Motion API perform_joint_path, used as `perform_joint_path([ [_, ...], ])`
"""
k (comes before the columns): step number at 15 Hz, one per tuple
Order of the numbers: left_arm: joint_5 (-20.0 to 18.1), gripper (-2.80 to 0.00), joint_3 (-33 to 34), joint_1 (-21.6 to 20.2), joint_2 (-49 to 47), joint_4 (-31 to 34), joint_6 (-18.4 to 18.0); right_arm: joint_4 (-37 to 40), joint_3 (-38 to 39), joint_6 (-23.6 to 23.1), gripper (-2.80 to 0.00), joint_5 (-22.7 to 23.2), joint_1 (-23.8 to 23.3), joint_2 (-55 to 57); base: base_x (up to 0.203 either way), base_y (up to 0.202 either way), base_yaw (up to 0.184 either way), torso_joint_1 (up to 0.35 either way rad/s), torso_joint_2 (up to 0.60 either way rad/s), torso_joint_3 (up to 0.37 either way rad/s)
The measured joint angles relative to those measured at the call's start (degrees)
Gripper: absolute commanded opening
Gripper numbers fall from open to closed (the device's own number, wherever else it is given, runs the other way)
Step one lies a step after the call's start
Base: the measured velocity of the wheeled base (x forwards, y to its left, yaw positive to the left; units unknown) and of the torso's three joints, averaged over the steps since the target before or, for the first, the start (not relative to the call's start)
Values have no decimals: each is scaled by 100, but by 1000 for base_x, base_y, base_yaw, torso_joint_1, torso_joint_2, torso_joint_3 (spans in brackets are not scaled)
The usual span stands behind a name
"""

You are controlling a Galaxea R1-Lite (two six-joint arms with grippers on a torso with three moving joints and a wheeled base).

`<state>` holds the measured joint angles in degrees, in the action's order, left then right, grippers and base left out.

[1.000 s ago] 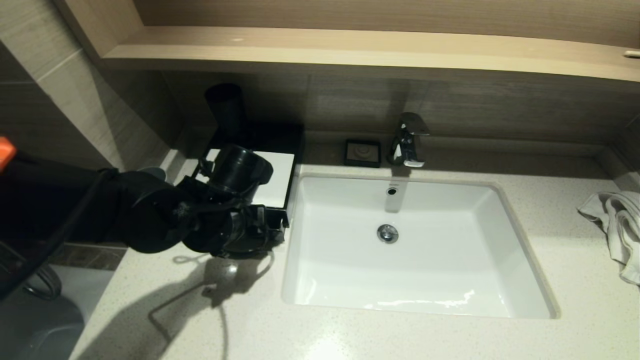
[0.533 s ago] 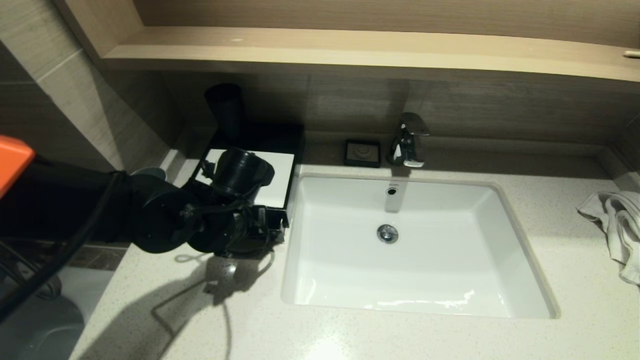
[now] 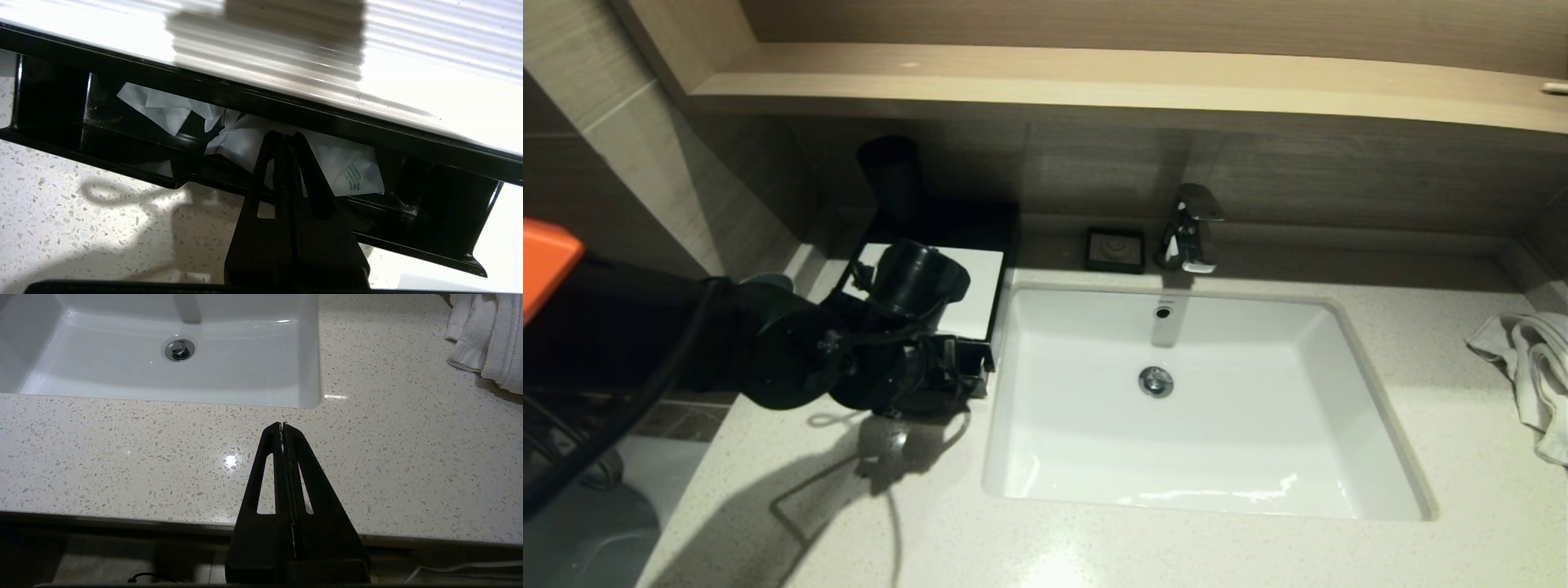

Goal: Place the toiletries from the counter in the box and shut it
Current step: Close the drawer

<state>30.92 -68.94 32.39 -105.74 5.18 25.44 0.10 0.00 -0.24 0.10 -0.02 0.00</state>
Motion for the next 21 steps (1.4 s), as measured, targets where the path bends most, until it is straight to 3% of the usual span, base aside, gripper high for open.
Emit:
perform_joint_path([
  [11,9,-280,12,18,386,51,-30,0,0,-2,-280,1,2,0,0,0,0,0,0,0],
  [21,-57,-280,436,213,938,191,3,0,0,2,-280,2,0,0,0,0,0,0,0,0],
])
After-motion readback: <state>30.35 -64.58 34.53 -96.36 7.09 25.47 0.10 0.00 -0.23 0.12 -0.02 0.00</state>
